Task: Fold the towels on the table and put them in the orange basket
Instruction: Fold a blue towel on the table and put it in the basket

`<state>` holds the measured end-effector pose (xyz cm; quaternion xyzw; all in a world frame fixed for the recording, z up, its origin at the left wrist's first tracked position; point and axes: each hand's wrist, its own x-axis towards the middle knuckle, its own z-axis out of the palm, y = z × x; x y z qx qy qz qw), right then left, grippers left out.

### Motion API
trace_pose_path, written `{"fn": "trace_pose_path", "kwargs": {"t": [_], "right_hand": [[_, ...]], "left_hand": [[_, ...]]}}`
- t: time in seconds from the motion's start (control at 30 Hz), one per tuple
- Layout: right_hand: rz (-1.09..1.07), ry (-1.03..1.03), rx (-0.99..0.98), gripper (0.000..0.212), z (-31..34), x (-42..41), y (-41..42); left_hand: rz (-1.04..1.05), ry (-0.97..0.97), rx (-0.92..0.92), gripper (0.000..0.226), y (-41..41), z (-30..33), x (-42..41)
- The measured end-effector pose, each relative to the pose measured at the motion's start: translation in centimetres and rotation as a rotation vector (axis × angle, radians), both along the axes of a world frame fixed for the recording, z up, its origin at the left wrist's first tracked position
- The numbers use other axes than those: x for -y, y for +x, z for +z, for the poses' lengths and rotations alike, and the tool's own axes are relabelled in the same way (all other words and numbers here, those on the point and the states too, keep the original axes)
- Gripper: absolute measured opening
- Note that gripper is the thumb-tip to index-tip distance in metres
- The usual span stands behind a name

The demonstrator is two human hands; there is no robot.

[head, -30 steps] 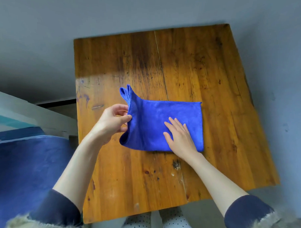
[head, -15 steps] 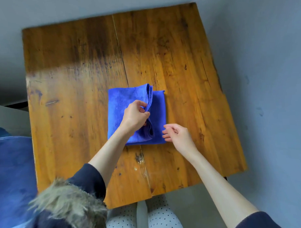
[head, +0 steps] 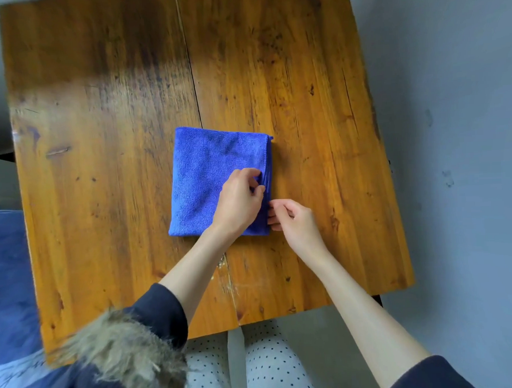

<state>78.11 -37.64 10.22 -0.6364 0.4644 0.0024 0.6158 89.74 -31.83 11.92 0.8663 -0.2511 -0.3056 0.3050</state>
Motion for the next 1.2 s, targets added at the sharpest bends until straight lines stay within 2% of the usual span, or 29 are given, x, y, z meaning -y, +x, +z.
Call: {"fn": "trace_pose_path", "kwargs": {"t": [0.07,0.13,0.23,0.27,0.33,0.47,0.6,0.77,0.8,0.87,0.97,1.07,1.2], "right_hand": [[-0.001,-0.005,-0.014,0.021,0.0,0.0,0.5],[0.000,-0.021,-0.040,0.025,0.0,0.1,1.3],[0.016,-0.133,-0.067,0.026,0.2,0.3,3.0],[0.024,-0.179,-0.085,0.025,0.3,0.5,3.7],[0.055,-0.261,-0.145,0.025,0.2,0.7,4.8],[0.124,-0.364,-0.227,0.017,-0.4,1.0,5.5],[0.207,-0.394,-0.245,0.016,-0.5,2.2,5.6],[0.179,-0.287,-0.255,0.015,0.6,4.4,5.6],[0.176,-0.349,-0.259,0.016,1.0,4.2,5.3],[0.207,-0.644,-0.214,0.026,1.6,2.9,4.8],[0.384,-0.994,-0.086,0.043,1.5,0.7,5.9],[0.621,-1.042,-0.163,0.055,-0.1,-0.4,7.7],[0.606,-1.018,-0.246,0.062,-2.5,0.8,7.9]], "left_hand": [[0.011,-0.102,0.065,0.028,0.0,0.3,-0.5],[-0.001,-0.183,0.223,0.029,0.4,0.6,-1.9],[-0.107,-0.083,0.581,0.034,2.2,0.0,-4.7],[-0.159,-0.016,0.646,0.035,2.9,-0.4,-5.5],[-0.276,0.085,0.647,0.042,3.9,-1.3,-6.8],[-0.428,0.167,0.614,0.055,4.3,-2.9,-7.5],[-0.408,0.250,0.644,0.055,3.0,-3.6,-6.8],[-0.338,0.267,0.633,0.055,2.3,-3.5,-5.9],[-0.346,0.251,0.649,0.054,2.5,-3.4,-6.0],[-0.373,0.218,0.716,0.051,3.3,-3.3,-6.3],[-0.408,0.175,0.788,0.050,5.3,-3.0,-5.9],[-0.423,0.145,0.792,0.051,7.3,-3.1,-5.0],[-0.468,0.119,0.767,0.057,8.5,-3.9,-5.0]]}}
